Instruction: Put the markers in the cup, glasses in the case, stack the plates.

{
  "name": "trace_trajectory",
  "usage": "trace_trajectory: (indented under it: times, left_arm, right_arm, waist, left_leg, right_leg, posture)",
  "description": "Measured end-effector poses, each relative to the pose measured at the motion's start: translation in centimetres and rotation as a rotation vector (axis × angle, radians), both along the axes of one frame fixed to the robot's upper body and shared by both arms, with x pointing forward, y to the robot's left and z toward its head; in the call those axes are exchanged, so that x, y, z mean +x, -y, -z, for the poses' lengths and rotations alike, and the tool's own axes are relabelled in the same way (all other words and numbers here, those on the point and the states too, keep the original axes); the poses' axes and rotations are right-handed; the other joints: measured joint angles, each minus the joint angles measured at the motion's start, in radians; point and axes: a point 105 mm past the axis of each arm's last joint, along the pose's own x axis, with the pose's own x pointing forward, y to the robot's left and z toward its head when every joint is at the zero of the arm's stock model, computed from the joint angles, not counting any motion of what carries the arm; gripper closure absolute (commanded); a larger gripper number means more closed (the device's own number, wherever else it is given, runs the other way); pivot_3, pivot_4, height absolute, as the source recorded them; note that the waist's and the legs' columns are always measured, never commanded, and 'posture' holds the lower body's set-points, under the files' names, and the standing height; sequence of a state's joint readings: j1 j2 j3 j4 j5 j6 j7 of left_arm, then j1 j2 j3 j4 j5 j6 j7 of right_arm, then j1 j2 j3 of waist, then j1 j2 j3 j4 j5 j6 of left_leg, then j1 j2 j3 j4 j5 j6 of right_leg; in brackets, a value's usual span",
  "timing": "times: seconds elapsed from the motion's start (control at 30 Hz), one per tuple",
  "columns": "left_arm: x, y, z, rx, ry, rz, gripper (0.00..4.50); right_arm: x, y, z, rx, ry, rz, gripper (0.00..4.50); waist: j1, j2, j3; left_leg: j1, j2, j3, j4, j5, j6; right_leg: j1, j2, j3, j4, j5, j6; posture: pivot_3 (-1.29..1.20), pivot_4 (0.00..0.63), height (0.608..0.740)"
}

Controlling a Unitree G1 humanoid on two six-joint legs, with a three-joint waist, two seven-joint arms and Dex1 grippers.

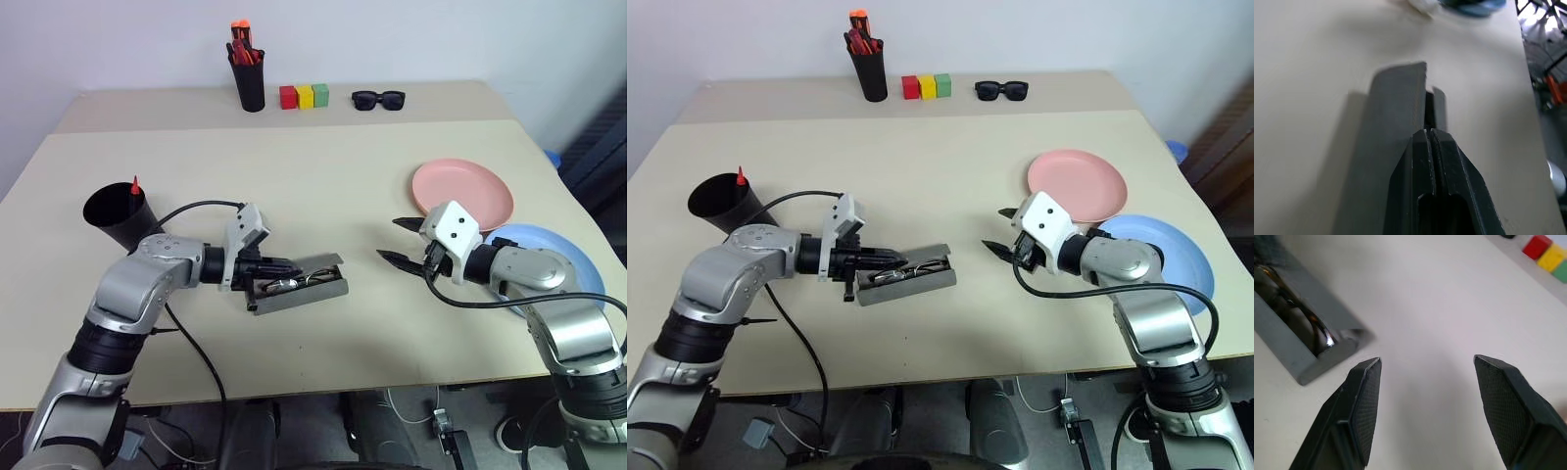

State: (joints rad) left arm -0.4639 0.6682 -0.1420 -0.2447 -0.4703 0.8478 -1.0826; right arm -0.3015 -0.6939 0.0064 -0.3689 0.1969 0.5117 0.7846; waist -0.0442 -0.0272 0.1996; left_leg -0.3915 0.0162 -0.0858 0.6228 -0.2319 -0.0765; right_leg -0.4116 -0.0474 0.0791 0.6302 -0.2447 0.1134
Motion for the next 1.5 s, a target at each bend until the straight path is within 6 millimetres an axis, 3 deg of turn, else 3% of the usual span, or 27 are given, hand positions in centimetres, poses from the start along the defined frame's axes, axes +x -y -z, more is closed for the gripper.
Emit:
trace_trajectory:
  times: [0.17, 0.37, 0.47, 0.57, 0.7, 0.83, 0.93, 1.07, 1.3, 1.5]
  left_arm:
    - [-1.1, -0.8, 1.4, 0.058, -0.023, 0.008, 4.45]
    - [-1.2, -0.9, 1.4, 0.085, 0.031, 0.02, 4.45]
    - [-0.7, -0.4, 1.2, 0.013, 0.048, -0.005, 4.45]
    - [1.0, -0.5, -0.5, -0.104, 0.115, -0.099, 4.45]
    - [2.5, -2.5, -3.9, -0.158, 0.287, -0.222, 4.45]
    - [1.9, -2.4, -4.2, -0.157, 0.319, -0.231, 4.45]
    - [1.2, -2.3, -3.8, -0.138, 0.331, -0.227, 4.5]
    - [1.1, -2.5, -3.4, -0.129, 0.333, -0.257, 4.5]
    - [0.7, -2.3, -3.2, -0.137, 0.335, -0.274, 4.5]
    - [0.9, -1.6, -2.2, -0.125, 0.315, -0.264, 4.5]
  right_arm:
    - [1.6, 1.5, 0.1, -0.016, 0.024, 0.089, 1.47]
    - [2.3, 2.2, 0.2, -0.019, 0.037, 0.115, 1.47]
    - [3.7, 3.4, -0.2, -0.037, 0.057, 0.195, 1.47]
    - [5.6, 5.6, -0.2, -0.082, 0.072, 0.329, 1.47]
    - [7.0, 7.7, 2.2, -0.147, 0.012, 0.424, 1.47]
    - [8.5, 7.8, 3.3, -0.157, -0.017, 0.453, 1.47]
    - [9.7, 7.2, 3.8, -0.163, -0.006, 0.462, 2.27]
    - [10.1, 7.4, 4.9, -0.187, -0.009, 0.471, 4.37]
    - [10.2, 6.9, 3.7, -0.19, 0.056, 0.463, 4.48]
    - [6.4, 7.6, -2.6, -0.202, 0.282, 0.373, 4.48]
  waist:
    - [0.001, 0.0, 0.0]
    - [-0.001, 0.0, 0.0]
    - [0.0, 0.0, 0.0]
    - [0.0, 0.0, 0.0]
    - [-0.001, 0.0, 0.0]
    - [-0.008, 0.001, 0.0]
    - [-0.011, 0.001, 0.0]
    - [-0.004, 0.001, 0.0]
    - [-0.003, 0.002, 0.001]
    - [0.006, 0.003, 0.001]
  left_leg:
    - [0.0, 0.0, 0.0, 0.001, 0.0, 0.0]
    - [0.0, 0.0, 0.001, 0.0, 0.0, 0.0]
    - [0.0, 0.0, 0.001, 0.002, 0.0, 0.0]
    - [-0.001, 0.0, 0.001, 0.004, 0.0, 0.0]
    - [-0.001, 0.0, 0.001, 0.004, 0.0, 0.0]
    - [-0.001, 0.0, 0.001, 0.004, 0.0, 0.001]
    - [0.0, 0.0, 0.001, 0.004, 0.0, 0.001]
    - [-0.001, 0.0, 0.001, 0.004, 0.0, 0.001]
    - [-0.001, 0.0, 0.001, 0.003, 0.0, 0.001]
    - [-0.001, 0.0, 0.001, 0.004, -0.001, 0.002]
  right_leg:
    - [0.0, 0.0, 0.0, 0.0, 0.0, 0.0]
    - [0.0, 0.0, 0.001, 0.0, 0.0, -0.001]
    - [0.0, 0.0, 0.001, 0.0, 0.0, -0.001]
    - [0.0, 0.0, 0.001, 0.0, 0.0, -0.001]
    - [0.0, 0.0, 0.001, 0.0, 0.0, -0.001]
    - [0.0, 0.0, 0.001, 0.0, 0.002, 0.001]
    - [0.0, 0.0, 0.001, 0.0, 0.002, 0.002]
    - [0.0, 0.0, 0.001, 0.0, 0.002, 0.002]
    - [0.0, 0.0, 0.001, 0.0, 0.002, 0.002]
    - [0.001, 0.0, 0.001, 0.0, 0.002, 0.004]
  posture:
    - [0.0, 0.15, 0.74]
    - [0.0, 0.15, 0.74]
    - [0.0, 0.15, 0.74]
    - [0.0, 0.15, 0.74]
    - [0.0, 0.15, 0.74]
    - [0.0, 0.15, 0.74]
    - [0.0, 0.15, 0.74]
    - [0.0, 0.15, 0.74]
    - [0.0, 0.15, 0.74]
    - [0.0, 0.15, 0.74]
